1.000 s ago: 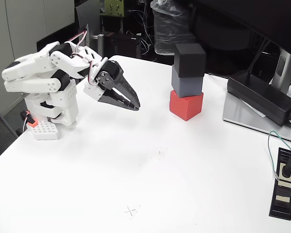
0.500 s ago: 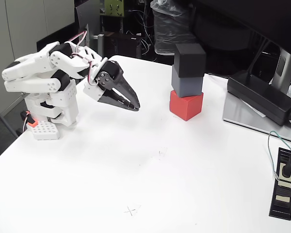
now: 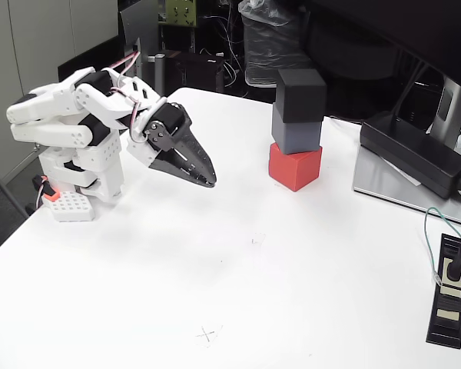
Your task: Stack the three blocks in an ordered color.
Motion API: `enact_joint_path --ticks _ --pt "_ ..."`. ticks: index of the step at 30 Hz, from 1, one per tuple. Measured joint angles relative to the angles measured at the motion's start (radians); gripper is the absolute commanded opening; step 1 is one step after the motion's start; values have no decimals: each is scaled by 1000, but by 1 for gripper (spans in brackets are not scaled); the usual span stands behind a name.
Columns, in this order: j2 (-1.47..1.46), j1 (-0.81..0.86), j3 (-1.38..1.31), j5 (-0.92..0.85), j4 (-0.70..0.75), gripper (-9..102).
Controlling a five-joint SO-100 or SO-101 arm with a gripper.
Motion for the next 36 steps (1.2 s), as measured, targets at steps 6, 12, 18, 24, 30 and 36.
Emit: enact_joint_path --ticks 6,12,18,24,30,36 --pt "0 5 0 0 -2 -1" --pt "0 -3 0 0 -2 -1" --pt "0 -3 0 0 -2 -1" --pt "0 -3 0 0 -2 -1" --pt "0 -3 0 0 -2 -1" --pt "0 -3 0 0 -2 -1"
